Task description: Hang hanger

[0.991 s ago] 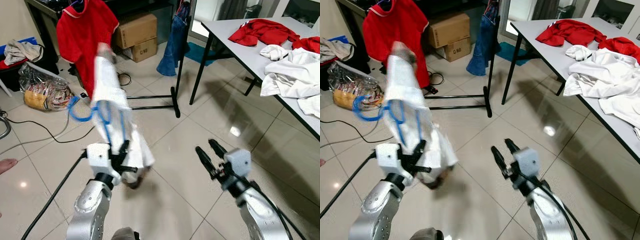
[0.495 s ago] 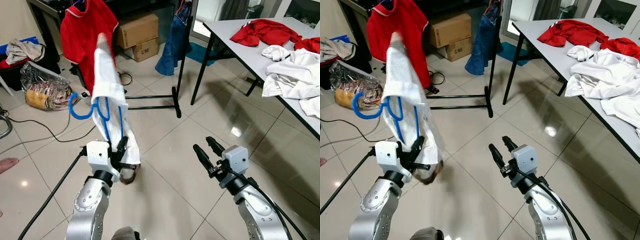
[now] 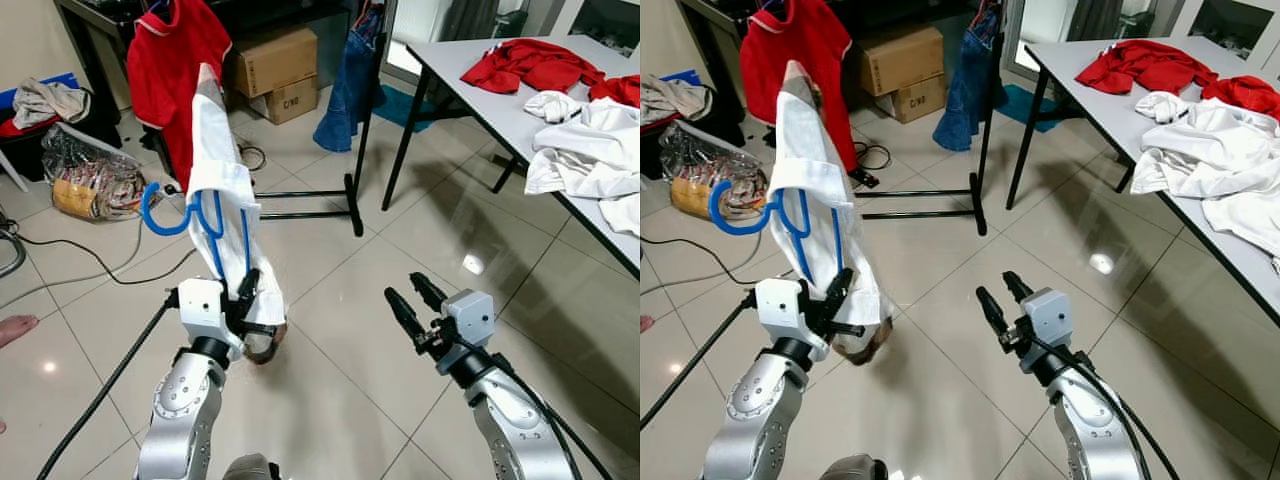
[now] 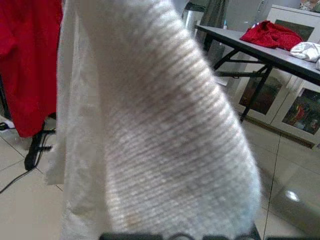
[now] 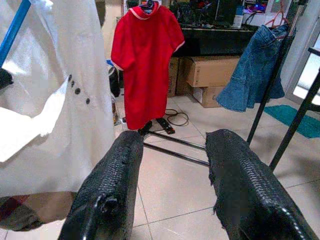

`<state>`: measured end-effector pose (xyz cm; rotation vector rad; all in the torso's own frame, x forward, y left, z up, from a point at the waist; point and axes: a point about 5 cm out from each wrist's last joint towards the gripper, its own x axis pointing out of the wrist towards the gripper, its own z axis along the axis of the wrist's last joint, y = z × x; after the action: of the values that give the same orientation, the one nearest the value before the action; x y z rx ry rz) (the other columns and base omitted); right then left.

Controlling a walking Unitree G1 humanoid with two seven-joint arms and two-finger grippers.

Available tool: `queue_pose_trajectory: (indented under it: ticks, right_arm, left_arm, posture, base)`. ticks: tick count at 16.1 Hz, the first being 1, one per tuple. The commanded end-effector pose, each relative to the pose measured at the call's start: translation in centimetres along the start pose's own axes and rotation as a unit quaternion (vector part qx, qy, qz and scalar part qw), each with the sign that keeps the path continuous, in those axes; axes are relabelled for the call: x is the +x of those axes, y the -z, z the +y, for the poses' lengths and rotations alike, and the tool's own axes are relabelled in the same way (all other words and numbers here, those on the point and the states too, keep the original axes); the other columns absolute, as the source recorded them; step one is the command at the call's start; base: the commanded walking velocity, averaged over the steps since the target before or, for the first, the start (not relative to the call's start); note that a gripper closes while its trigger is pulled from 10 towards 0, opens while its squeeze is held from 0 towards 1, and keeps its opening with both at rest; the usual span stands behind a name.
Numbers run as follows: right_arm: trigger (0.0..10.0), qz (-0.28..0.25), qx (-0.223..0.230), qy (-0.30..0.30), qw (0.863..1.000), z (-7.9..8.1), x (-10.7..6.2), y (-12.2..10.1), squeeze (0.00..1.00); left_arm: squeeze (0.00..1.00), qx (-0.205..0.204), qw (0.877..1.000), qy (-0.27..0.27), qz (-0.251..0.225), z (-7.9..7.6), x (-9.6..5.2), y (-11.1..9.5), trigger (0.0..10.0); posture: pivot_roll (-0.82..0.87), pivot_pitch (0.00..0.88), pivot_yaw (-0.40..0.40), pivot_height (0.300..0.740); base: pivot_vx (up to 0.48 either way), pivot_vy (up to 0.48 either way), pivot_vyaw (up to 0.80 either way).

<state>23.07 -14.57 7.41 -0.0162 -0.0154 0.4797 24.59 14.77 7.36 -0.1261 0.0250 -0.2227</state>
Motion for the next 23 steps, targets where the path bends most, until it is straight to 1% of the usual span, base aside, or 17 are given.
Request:
queue_pose_trajectory:
  ticks: [1, 7, 18, 23]
  right_arm:
    - [10.0, 0.0, -0.003, -0.006, 1.0, -0.05, 0.21, 0.06, 0.0]
    - [10.0, -0.001, -0.009, -0.018, 1.0, -0.15, 0.6, -0.04, 0.0]
    - [10.0, 0.002, -0.01, -0.018, 1.0, -0.01, 0.14, 0.15, 0.0]
    - [10.0, 0.0, -0.015, -0.023, 1.0, -0.15, 0.27, 0.08, 0.0]
  left_arm:
    - [0.0, 0.01, 1.0, 0.001, -0.018, -0.17, 0.33, -0.5, 10.0]
    - [0.0, 0.009, 1.0, -0.004, -0.025, -0.23, 0.36, -0.56, 10.0]
    - [0.0, 0.007, 1.0, -0.004, -0.026, -0.45, 0.3, -0.47, 10.0]
    - [0.0, 0.004, 1.0, -0.008, -0.029, -0.53, 0.42, -0.46, 10.0]
  posture:
    - [0.19, 0.009, 0.014, 0.74]
    - [0.2, 0.005, 0.002, 0.74]
    - [0.19, 0.017, 0.004, 0.74]
    - [0.19, 0.013, -0.006, 0.74]
  base:
    - [0.0, 0.0, 0.0]
    - [0.0, 0.0, 0.0]
    - [0.32, 0.0, 0.0]
    - [0.352, 0.0, 0.0]
